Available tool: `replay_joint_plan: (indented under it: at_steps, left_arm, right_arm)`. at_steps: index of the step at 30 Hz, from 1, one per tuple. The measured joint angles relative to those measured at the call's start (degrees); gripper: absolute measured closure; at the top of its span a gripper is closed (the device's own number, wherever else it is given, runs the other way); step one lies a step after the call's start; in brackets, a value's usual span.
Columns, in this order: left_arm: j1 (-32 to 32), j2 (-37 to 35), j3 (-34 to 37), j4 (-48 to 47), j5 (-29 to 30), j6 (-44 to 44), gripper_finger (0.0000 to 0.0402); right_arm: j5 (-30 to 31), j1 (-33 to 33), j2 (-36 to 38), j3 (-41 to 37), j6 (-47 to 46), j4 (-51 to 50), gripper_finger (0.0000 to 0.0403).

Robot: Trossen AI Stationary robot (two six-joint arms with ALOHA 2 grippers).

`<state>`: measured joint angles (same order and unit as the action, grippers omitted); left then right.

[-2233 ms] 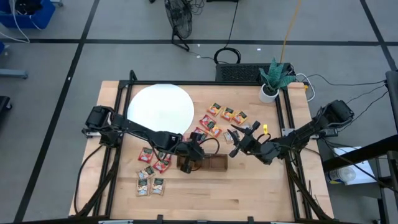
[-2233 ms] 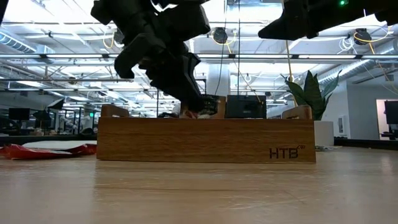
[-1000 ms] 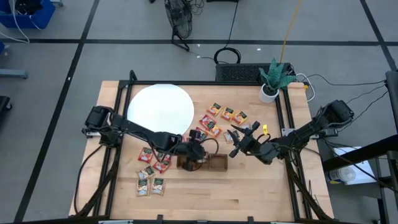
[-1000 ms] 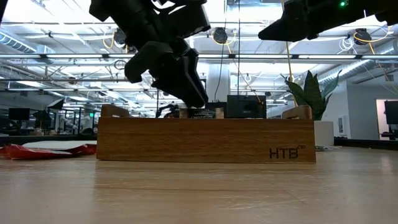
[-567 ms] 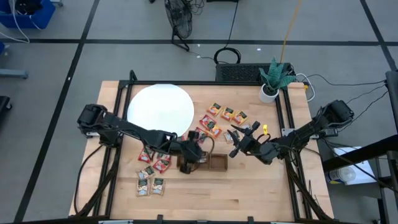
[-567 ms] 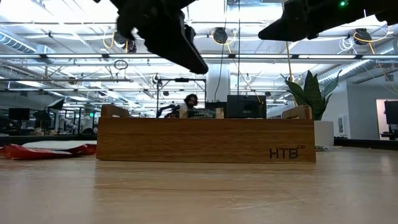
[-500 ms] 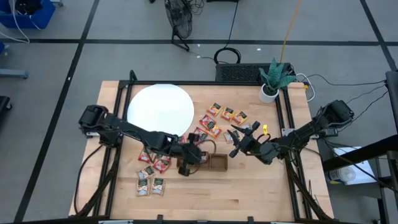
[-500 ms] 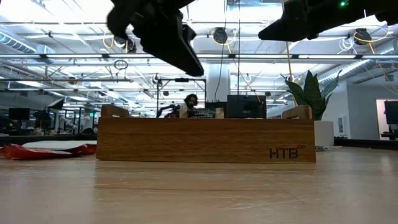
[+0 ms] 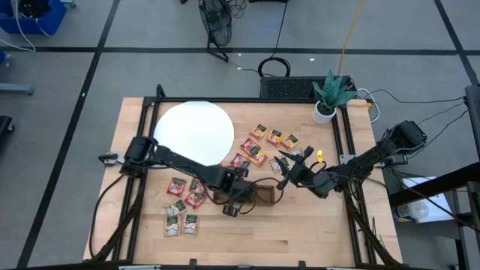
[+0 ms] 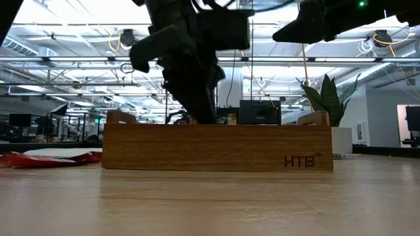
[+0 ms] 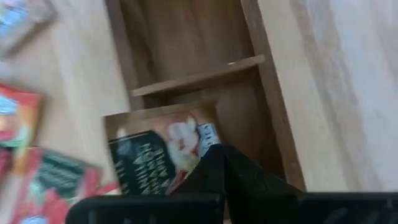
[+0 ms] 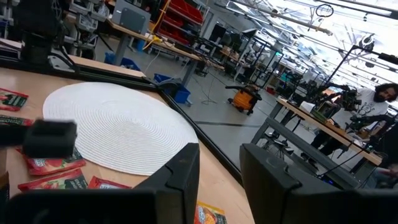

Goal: Pick & Place Tea
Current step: Put the brown tea bag into the middle section of the wooden organizer

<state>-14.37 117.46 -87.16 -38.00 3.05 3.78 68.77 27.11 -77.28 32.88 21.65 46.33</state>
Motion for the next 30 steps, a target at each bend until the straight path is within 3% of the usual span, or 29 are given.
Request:
replay_joint_plan:
  at_steps: [23,30]
  left_arm:
    - [1.98,4.66,0.46,2.34,-4.06,-7.5,0.0401]
    - [1.44,4.42,0.29,1.12,1.95,-8.85,0.0401]
  right_arm:
    - [-0.02,0.0,0.0,0.04,-1.46,-2.36,0.0298]
    - [0.02,0.0,0.0,0.04,-1.49,-2.45,0.0298]
